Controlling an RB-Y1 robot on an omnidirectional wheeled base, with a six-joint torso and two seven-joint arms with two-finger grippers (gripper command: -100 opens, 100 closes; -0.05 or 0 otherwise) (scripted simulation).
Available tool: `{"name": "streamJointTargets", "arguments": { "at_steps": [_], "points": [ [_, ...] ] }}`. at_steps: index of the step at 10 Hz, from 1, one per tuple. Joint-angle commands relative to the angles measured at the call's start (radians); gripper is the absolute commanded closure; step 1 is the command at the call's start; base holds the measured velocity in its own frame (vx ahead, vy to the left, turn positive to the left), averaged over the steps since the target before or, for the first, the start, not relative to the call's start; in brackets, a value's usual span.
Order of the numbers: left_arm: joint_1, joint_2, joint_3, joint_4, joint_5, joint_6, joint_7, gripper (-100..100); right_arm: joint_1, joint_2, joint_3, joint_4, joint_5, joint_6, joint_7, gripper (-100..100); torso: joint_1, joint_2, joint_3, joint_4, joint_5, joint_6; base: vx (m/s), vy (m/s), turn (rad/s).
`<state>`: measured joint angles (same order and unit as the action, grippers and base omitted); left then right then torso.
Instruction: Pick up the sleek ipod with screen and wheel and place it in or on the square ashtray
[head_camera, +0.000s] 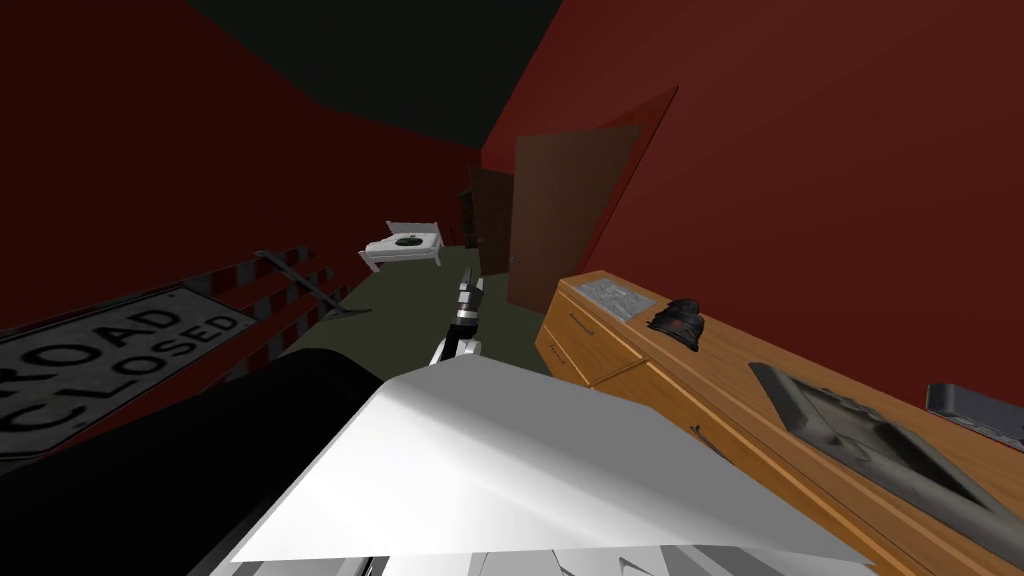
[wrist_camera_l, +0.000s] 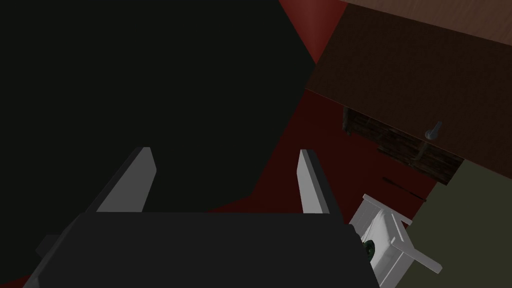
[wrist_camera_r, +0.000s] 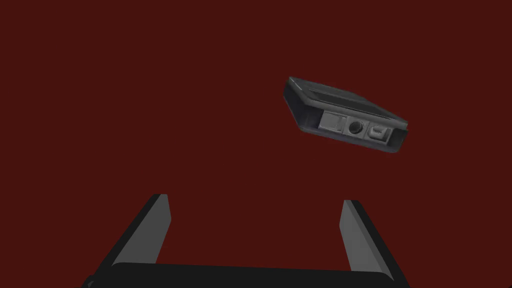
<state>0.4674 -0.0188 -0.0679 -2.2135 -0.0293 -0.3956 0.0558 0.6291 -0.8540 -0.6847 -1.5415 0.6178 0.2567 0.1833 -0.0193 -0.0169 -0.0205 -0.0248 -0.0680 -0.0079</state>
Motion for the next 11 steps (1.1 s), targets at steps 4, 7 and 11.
{"name": "streamJointTargets", "arguments": {
  "at_steps": [4,7,11],
  "points": [
    [0.000,0.000,0.000,0.000,0.000,0.000,0.000,0,0.088,-0.125,-0.067,-0.026,-0.094,0.019,-0.034,-100,0.003,0.001,0.000,0.000,0.001,0.000,-0.007,0.057,-0.089],
    [0.000,0.000,0.000,0.000,0.000,0.000,0.000,0,0.129,-0.181,-0.097,-0.039,-0.137,0.029,-0.049,-100,0.002,0.000,0.000,0.000,0.001,0.000,-0.004,0.044,-0.046],
    [0.000,0.000,0.000,0.000,0.000,0.000,0.000,0,0.189,-0.245,-0.140,-0.061,-0.192,0.039,-0.066,-100,0.004,0.000,0.000,0.000,0.001,0.000,-0.009,0.047,-0.066]
  ]
}}
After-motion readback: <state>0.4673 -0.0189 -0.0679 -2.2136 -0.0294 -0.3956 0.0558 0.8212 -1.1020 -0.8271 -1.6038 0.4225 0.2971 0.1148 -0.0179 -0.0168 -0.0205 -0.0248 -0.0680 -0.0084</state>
